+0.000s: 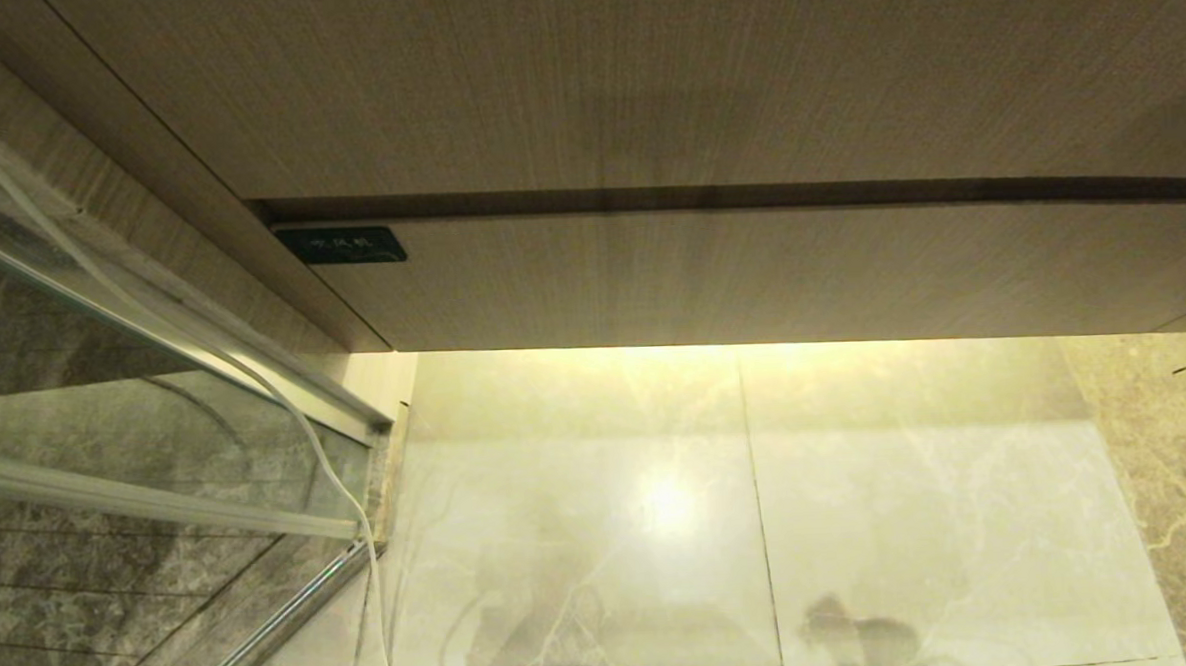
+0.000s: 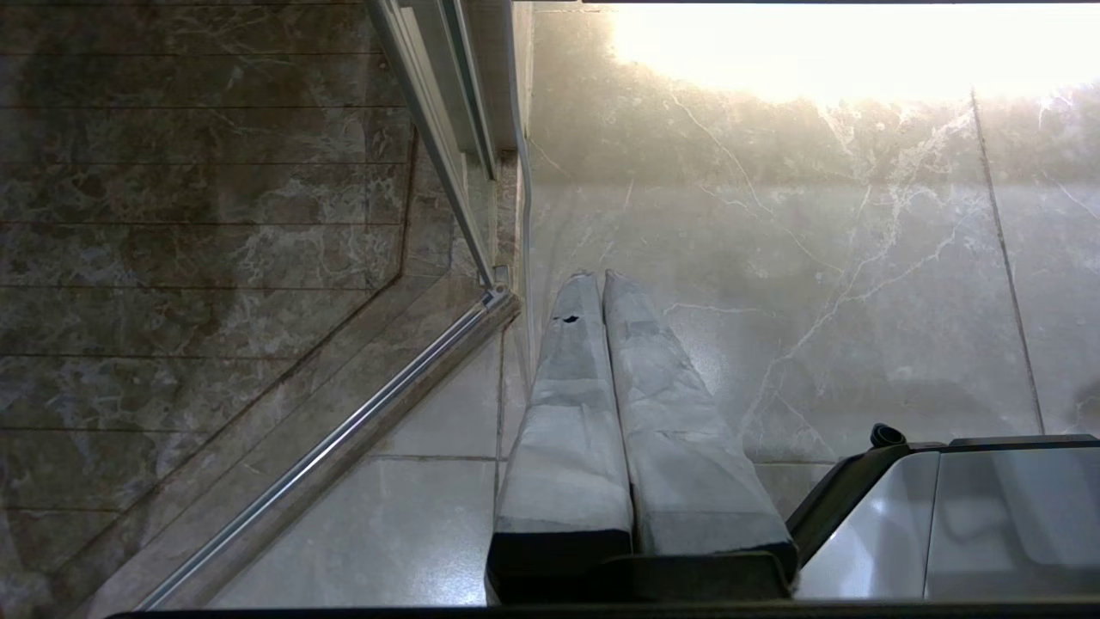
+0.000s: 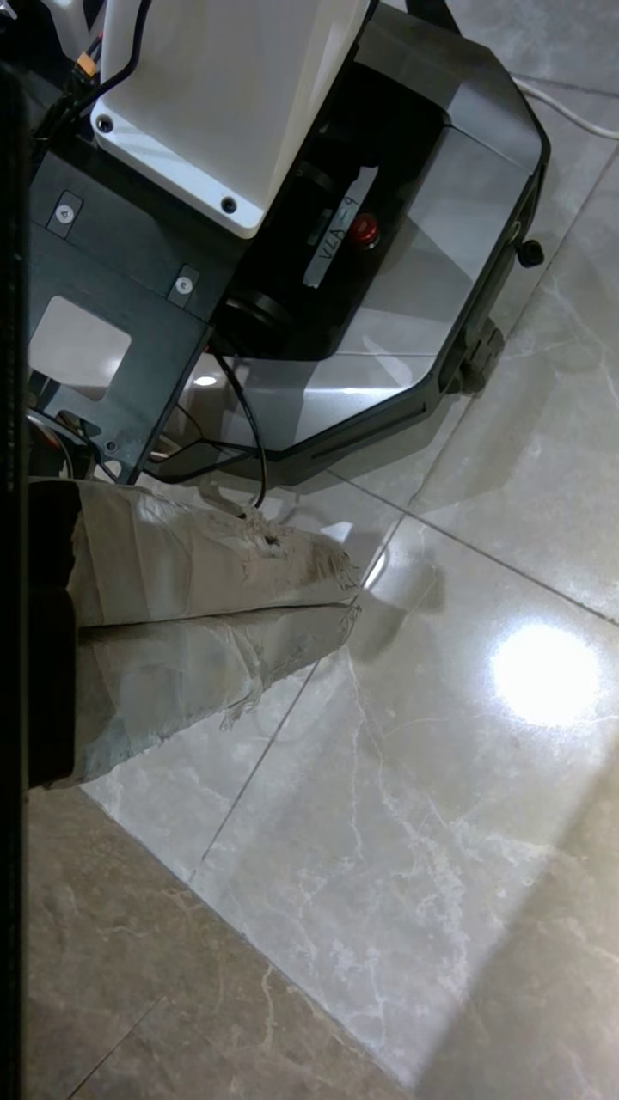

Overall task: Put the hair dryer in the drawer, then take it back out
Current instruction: Pull open the drawer

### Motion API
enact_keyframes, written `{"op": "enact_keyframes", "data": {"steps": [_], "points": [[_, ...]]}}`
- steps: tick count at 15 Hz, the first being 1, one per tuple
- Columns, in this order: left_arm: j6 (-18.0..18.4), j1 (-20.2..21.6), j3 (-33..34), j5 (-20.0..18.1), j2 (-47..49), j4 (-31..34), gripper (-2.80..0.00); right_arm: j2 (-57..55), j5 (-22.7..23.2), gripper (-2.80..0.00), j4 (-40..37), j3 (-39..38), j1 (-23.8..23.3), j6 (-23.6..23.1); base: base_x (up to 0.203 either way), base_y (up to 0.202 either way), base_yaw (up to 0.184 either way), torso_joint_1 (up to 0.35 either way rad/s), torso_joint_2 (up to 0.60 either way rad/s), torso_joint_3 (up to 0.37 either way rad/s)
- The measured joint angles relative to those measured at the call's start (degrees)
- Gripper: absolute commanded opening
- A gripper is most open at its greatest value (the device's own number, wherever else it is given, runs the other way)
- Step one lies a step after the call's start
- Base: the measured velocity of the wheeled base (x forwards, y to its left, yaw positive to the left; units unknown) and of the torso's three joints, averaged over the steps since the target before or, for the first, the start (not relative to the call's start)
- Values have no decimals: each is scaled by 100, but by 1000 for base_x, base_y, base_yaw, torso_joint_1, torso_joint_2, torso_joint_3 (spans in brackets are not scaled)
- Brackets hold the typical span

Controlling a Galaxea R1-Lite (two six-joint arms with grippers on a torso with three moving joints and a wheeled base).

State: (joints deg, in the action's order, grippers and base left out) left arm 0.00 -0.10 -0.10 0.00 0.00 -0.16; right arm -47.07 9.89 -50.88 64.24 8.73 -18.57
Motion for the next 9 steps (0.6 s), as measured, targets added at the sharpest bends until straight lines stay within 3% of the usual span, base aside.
{"op": "enact_keyframes", "data": {"steps": [9], "points": [[0, 0, 0, 0, 0, 0, -280, 75, 194, -280, 15, 49, 13, 90, 0, 0, 0, 0, 0, 0]]}}
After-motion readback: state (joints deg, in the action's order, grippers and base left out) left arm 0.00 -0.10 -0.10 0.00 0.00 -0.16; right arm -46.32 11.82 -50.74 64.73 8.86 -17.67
